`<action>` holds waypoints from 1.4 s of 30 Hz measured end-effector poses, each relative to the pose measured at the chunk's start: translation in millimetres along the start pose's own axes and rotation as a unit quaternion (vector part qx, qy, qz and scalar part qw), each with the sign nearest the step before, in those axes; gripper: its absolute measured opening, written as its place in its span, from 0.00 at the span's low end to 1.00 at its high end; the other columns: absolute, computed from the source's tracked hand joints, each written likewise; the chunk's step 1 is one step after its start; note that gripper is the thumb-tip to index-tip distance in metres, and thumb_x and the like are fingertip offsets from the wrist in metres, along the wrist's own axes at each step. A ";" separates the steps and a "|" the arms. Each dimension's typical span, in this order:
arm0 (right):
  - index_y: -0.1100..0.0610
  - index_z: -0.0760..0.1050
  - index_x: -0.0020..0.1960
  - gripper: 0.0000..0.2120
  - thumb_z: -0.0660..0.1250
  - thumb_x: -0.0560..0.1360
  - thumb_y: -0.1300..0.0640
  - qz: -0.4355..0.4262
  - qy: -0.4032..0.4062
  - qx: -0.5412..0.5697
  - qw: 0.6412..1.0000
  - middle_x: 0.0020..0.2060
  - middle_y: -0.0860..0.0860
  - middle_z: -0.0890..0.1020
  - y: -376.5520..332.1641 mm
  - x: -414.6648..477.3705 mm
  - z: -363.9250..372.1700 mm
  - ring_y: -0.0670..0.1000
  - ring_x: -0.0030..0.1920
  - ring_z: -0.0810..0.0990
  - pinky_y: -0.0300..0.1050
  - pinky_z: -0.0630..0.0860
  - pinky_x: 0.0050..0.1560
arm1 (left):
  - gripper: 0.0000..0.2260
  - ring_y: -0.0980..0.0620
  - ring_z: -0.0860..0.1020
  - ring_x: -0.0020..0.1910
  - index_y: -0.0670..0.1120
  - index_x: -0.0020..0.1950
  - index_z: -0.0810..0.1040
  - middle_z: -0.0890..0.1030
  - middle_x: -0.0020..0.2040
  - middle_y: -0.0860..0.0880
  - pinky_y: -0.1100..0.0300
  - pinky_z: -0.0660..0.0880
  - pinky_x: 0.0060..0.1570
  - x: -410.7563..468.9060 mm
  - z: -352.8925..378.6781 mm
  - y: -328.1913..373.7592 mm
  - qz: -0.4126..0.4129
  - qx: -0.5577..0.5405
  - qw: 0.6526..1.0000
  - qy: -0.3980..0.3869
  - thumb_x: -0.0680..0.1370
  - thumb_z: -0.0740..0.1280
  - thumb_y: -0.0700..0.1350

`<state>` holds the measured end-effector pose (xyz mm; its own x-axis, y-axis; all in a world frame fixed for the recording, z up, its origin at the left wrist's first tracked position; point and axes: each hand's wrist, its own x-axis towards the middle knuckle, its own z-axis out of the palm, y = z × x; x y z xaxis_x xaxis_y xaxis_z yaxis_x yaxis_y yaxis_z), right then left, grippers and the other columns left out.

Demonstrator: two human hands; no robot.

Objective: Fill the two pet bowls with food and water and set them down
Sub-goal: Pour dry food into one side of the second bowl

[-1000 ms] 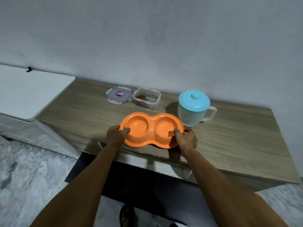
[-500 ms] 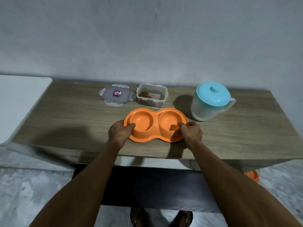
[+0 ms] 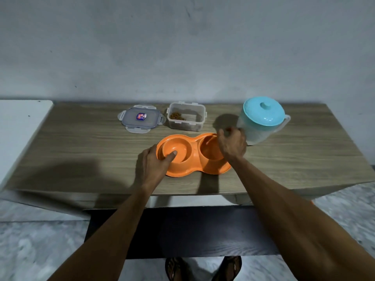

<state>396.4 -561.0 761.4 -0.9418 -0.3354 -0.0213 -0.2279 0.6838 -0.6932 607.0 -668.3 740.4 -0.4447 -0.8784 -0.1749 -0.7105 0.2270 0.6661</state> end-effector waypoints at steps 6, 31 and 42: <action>0.60 0.79 0.48 0.20 0.63 0.77 0.42 0.009 -0.105 0.002 0.994 0.44 0.56 0.82 -40.0 43.8 36.8 0.59 0.47 0.81 0.53 0.78 0.48 | 0.52 0.45 0.69 0.71 0.53 0.77 0.57 0.69 0.73 0.49 0.42 0.72 0.64 -5.5 10.4 -16.1 0.041 0.082 0.994 -0.061 0.59 0.67 0.75; 0.56 0.71 0.40 0.08 0.69 0.74 0.58 -0.100 -0.158 0.153 0.970 0.42 0.60 0.80 -52.0 10.9 -27.7 0.59 0.47 0.82 0.57 0.83 0.49 | 0.49 0.42 0.67 0.72 0.44 0.77 0.57 0.69 0.73 0.43 0.47 0.66 0.70 -15.3 1.8 2.8 0.035 0.131 0.988 -0.074 0.65 0.78 0.59; 0.58 0.71 0.38 0.09 0.72 0.69 0.61 -0.340 -0.107 0.064 0.932 0.41 0.50 0.76 -34.5 -33.0 -41.1 0.50 0.43 0.74 0.35 0.70 0.38 | 0.48 0.42 0.69 0.70 0.44 0.76 0.59 0.71 0.71 0.42 0.47 0.67 0.69 -14.4 2.0 3.0 0.029 0.135 0.988 -0.074 0.64 0.78 0.58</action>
<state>425.2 -546.8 815.7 -0.5170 -0.7938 0.3203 -0.7098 0.1885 -0.6787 610.2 -654.1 743.4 -0.5500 -0.7941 -0.2589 -0.7919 0.3973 0.4637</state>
